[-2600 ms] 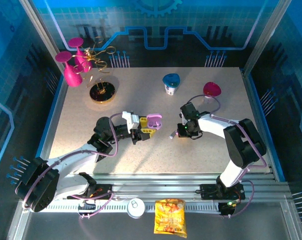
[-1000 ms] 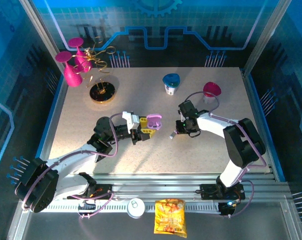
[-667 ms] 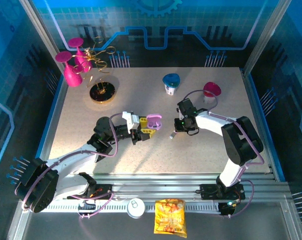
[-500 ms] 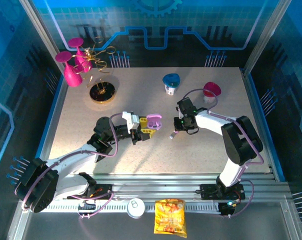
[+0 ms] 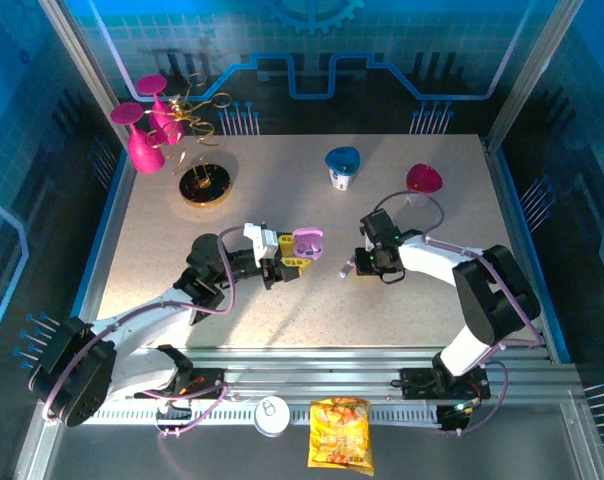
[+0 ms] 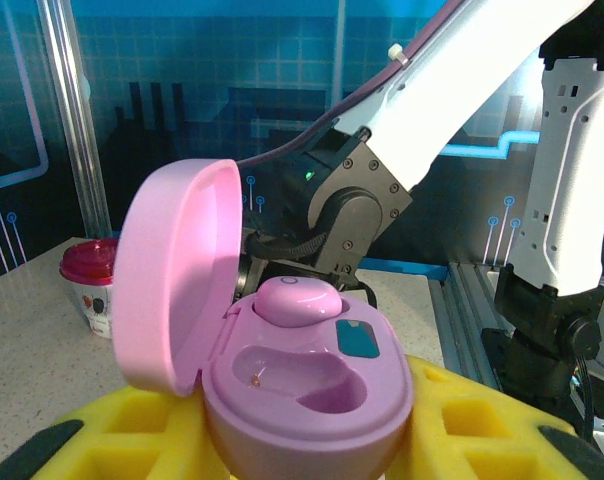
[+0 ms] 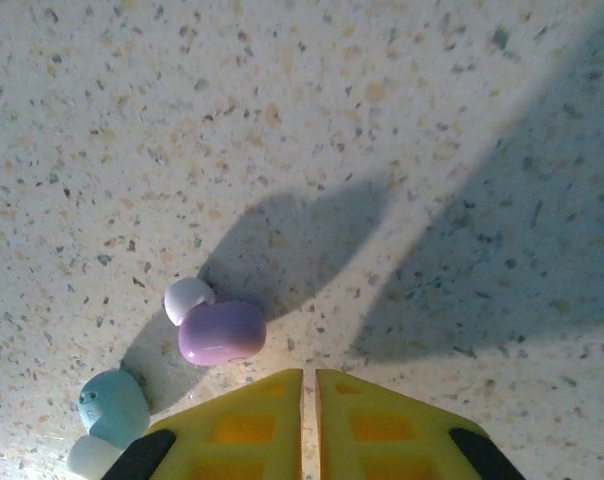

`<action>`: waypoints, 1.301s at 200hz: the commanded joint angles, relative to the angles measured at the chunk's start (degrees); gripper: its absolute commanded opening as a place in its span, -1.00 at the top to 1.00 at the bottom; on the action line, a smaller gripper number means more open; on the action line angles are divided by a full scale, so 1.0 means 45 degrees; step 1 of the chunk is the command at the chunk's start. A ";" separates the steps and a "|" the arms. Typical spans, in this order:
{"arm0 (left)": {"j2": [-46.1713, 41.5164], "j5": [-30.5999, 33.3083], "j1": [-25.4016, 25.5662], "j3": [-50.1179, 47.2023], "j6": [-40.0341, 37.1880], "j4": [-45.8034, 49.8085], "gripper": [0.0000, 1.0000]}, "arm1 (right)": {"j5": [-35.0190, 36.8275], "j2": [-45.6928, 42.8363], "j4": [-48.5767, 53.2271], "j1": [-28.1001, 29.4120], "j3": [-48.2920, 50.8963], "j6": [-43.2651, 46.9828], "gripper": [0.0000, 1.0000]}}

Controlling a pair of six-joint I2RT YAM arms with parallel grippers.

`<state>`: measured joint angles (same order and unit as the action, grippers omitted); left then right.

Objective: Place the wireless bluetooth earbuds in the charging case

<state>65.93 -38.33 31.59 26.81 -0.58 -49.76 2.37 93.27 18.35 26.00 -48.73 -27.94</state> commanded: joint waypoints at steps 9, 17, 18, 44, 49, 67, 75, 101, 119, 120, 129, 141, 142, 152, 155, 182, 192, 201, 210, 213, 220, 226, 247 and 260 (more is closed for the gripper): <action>-0.0040 -0.0039 -0.0088 -0.0058 -0.0204 -0.0350 0.59 | -0.0234 0.0442 -0.0590 0.0230 -0.0161 -0.0256 0.78; -0.0077 -0.0038 -0.0090 -0.0064 -0.0206 -0.0350 0.59 | -0.0215 0.0581 -0.0601 0.0228 -0.0277 -0.0228 0.78; -0.0089 -0.0038 -0.0089 -0.0071 -0.0205 -0.0350 0.59 | -0.0205 0.0591 -0.0611 0.0233 -0.0281 -0.0222 0.78; -0.0246 0.0037 -0.0092 -0.0154 -0.0241 -0.0199 0.59 | -0.0024 0.0978 -0.0678 0.0220 -0.0810 -0.0001 0.78; -0.0284 0.0040 -0.0087 -0.0155 -0.0242 -0.0175 0.59 | 0.0015 0.1101 -0.0663 0.0209 -0.0913 0.0059 0.78; -0.0379 0.0040 -0.0088 -0.0116 -0.0296 -0.0016 0.59 | 0.0042 0.1452 -0.0585 0.0118 -0.1297 0.0259 0.78; -0.0439 0.0050 -0.0087 -0.0106 -0.0348 0.0112 0.59 | 0.0037 0.1573 -0.0552 0.0101 -0.1463 0.0322 0.78; -0.0599 0.0167 -0.0088 -0.0078 -0.0553 0.0409 0.59 | -0.0109 0.1943 -0.0490 0.0057 -0.1935 0.0418 0.78; -0.0574 0.0215 -0.0089 -0.0076 -0.0612 0.0428 0.59 | -0.0222 0.2019 -0.0436 0.0051 -0.2127 0.0452 0.78; -0.0572 0.0206 -0.0088 -0.0077 -0.0613 0.0421 0.59 | -0.0218 0.2023 -0.0411 0.0047 -0.2143 0.0460 0.78; -0.0562 0.0216 -0.0090 -0.0076 -0.0613 0.0431 0.59 | -0.0215 0.1920 -0.0341 0.0043 -0.2165 0.0488 0.78; -0.0529 0.0216 -0.0087 -0.0076 -0.0613 0.0425 0.59 | -0.0154 0.1696 -0.0199 0.0021 -0.2140 0.0541 0.78; -0.0520 0.0216 -0.0097 -0.0077 -0.0623 0.0419 0.59 | -0.0136 0.1656 -0.0175 0.0022 -0.2140 0.0553 0.78; -0.0511 0.0226 -0.0088 -0.0059 -0.0613 0.0415 0.59 | 0.0016 0.1359 -0.0048 0.0023 -0.2037 0.0593 0.77; -0.0494 0.0203 -0.0087 -0.0059 -0.0623 0.0418 0.59 | 0.0058 0.1279 0.0005 0.0018 -0.2005 0.0608 0.77; -0.0373 0.0111 -0.0092 0.0086 -0.0648 0.0442 0.59 | 0.0458 0.0407 0.0222 -0.0007 -0.1704 0.0977 0.74; -0.0270 0.0055 -0.0105 0.0153 -0.0633 0.0397 0.59 | 0.0192 0.0206 0.0047 -0.0100 -0.1565 0.1280 0.74; -0.0170 0.0026 -0.0089 0.0228 -0.0595 0.0286 0.59 | -0.0486 0.0112 -0.0191 -0.0277 -0.1491 0.1488 0.70; -0.0063 -0.0032 -0.0092 0.0271 -0.0546 0.0185 0.59 | -0.1351 0.0098 -0.0471 -0.0494 -0.1419 0.1558 0.63; -0.0035 -0.0047 -0.0098 0.0288 -0.0537 0.0150 0.59 | -0.1611 0.0106 -0.0585 -0.0566 -0.1381 0.1571 0.60; 0.0035 -0.0082 -0.0089 0.0329 -0.0482 0.0105 0.59 | -0.2335 0.0194 -0.0794 -0.0721 -0.1366 0.1642 0.50; 0.0074 -0.0096 -0.0098 0.0350 -0.0460 0.0046 0.59 | -0.2874 0.0323 -0.0841 -0.0841 -0.1417 0.1714 0.40; 0.0115 -0.0119 -0.0090 0.0359 -0.0384 0.0020 0.59 | -0.3341 0.0836 -0.0651 -0.0968 -0.1716 0.1924 0.26; 0.0011 -0.0106 -0.0093 0.0330 -0.0378 0.0066 0.59 | -0.3503 0.1120 -0.0582 -0.1041 -0.1861 0.1992 0.21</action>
<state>66.28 -38.13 31.59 26.83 -2.02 -47.83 -8.01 95.55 15.53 22.04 -56.14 -20.71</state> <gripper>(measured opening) 0.375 0.382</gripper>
